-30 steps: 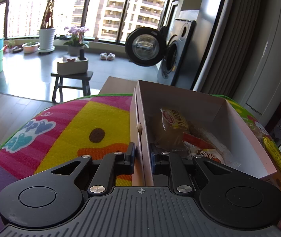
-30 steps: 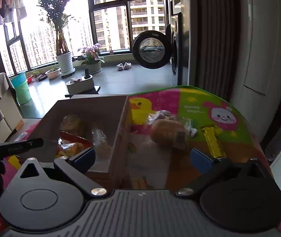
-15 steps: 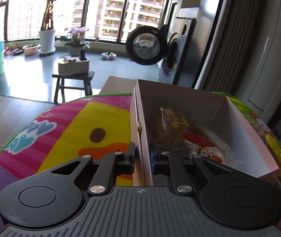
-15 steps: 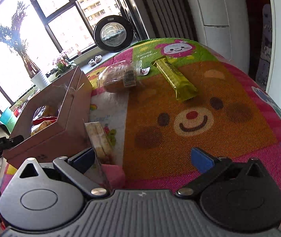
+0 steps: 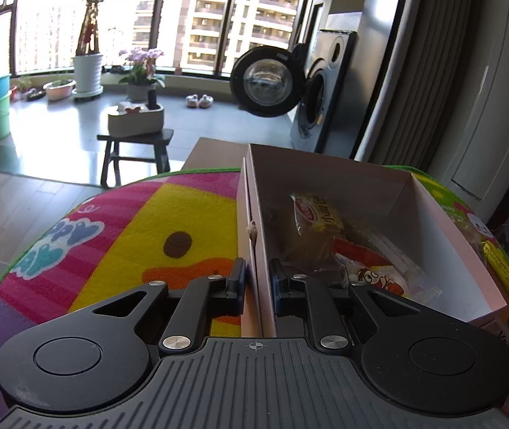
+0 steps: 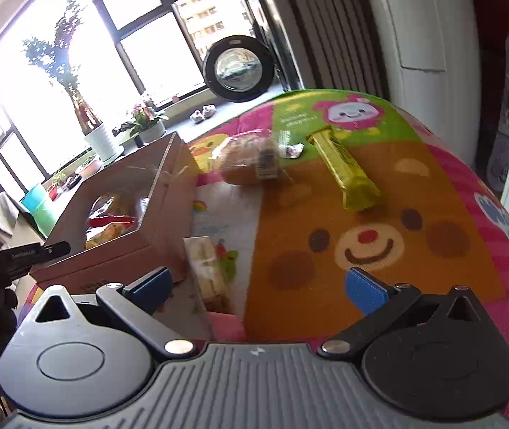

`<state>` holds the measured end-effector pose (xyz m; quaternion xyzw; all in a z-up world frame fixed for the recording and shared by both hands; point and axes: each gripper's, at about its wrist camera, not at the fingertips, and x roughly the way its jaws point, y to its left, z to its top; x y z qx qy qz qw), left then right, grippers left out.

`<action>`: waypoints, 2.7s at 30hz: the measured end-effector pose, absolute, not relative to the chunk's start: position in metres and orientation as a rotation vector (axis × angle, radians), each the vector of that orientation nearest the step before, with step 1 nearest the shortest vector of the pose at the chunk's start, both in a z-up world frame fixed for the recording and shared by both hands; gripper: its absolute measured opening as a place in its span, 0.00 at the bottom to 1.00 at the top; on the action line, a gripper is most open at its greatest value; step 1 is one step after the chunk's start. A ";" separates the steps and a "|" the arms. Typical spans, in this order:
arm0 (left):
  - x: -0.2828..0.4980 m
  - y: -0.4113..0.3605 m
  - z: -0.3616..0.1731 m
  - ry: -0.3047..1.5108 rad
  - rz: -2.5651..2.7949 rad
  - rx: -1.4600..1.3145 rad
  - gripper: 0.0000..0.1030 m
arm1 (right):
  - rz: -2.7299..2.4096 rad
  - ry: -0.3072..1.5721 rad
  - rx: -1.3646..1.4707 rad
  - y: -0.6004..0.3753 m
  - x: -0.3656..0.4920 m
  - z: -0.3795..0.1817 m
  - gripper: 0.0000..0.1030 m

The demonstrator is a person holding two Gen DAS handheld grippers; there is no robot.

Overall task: Organize objects
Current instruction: 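Move the right gripper back over the remaining snacks on the mat, then grasp the pink Volcano package with the right gripper, then carry the Volcano package into the pink box and open the right gripper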

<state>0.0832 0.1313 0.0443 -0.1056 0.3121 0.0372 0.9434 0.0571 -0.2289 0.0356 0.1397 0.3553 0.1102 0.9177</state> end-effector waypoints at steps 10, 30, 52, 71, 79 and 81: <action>0.082 0.132 0.044 0.637 0.072 -0.219 0.16 | 0.089 0.721 0.014 -0.199 0.058 0.033 1.00; 0.081 0.132 0.043 0.638 0.072 -0.216 0.16 | -0.035 0.701 -0.015 -0.231 0.144 0.050 0.57; 0.081 0.132 0.044 0.638 0.074 -0.211 0.15 | 0.067 0.854 -0.103 -0.213 0.069 0.029 0.24; 0.083 0.129 0.046 0.638 0.073 -0.204 0.16 | 0.245 0.718 -0.059 -0.188 0.063 0.051 0.60; 0.083 0.129 0.046 0.638 0.073 -0.202 0.16 | 0.256 0.813 -0.068 -0.170 0.090 0.025 0.54; 0.083 0.129 0.046 0.638 0.072 -0.203 0.16 | 0.259 0.848 -0.090 -0.167 0.089 0.023 0.42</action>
